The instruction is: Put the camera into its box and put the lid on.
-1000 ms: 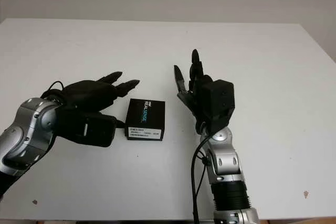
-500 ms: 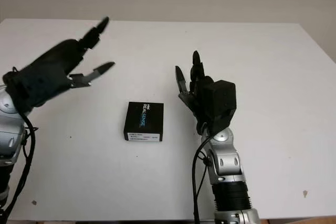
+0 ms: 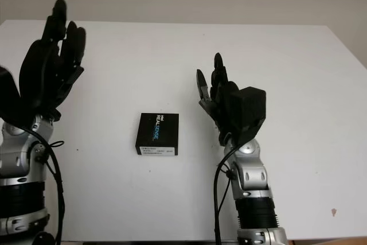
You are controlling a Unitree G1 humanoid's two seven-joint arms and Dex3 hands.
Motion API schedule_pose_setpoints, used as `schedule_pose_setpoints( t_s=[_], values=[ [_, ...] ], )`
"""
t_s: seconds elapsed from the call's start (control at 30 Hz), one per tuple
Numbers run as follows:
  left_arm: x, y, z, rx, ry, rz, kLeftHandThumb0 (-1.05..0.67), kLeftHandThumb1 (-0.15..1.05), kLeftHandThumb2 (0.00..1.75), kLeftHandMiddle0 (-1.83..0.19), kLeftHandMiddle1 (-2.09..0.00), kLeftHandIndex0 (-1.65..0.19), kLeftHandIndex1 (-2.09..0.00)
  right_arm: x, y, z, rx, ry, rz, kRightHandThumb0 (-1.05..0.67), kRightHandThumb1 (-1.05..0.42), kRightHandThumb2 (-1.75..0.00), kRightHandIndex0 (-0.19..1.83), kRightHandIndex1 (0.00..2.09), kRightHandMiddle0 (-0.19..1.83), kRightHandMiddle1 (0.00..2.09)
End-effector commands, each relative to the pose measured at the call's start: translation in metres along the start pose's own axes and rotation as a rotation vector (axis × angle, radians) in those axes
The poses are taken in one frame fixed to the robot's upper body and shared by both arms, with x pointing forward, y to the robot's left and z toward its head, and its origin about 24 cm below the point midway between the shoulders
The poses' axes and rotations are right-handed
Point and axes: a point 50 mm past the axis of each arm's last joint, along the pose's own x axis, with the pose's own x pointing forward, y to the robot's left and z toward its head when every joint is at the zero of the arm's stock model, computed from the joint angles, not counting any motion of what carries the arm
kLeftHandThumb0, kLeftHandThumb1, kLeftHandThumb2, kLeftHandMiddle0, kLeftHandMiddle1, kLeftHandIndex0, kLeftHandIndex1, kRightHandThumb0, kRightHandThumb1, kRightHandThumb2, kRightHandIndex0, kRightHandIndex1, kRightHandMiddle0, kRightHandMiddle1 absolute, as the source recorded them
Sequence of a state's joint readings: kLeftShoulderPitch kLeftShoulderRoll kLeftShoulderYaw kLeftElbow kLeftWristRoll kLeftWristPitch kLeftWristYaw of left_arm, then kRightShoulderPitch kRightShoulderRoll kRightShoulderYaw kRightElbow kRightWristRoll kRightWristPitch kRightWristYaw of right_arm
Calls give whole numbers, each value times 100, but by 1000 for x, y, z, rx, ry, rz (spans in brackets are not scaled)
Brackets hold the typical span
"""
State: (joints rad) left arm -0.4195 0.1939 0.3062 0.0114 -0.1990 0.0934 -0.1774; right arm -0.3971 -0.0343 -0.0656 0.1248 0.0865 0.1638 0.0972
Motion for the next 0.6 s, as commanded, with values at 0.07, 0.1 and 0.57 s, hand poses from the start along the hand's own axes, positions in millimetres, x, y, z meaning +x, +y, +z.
schedule_pose_setpoints(
  t_s=[0.07,0.1,0.57],
  values=[
    [-17,5,-16,-52,7,-9,-75,105,54,19,0,19,0,5,-1,10,-8,-60,17,-65,-105,-60,-19,0,-19,1],
    [-21,6,-19,-65,11,-13,-75,105,53,18,-1,17,-1,5,-1,11,-6,-66,24,-65,-105,-60,-19,0,-19,0],
    [-36,5,-38,-112,25,17,-72,105,58,19,0,19,0,11,2,14,22,-99,46,-61,-105,-62,-19,0,-19,0]
  ],
)
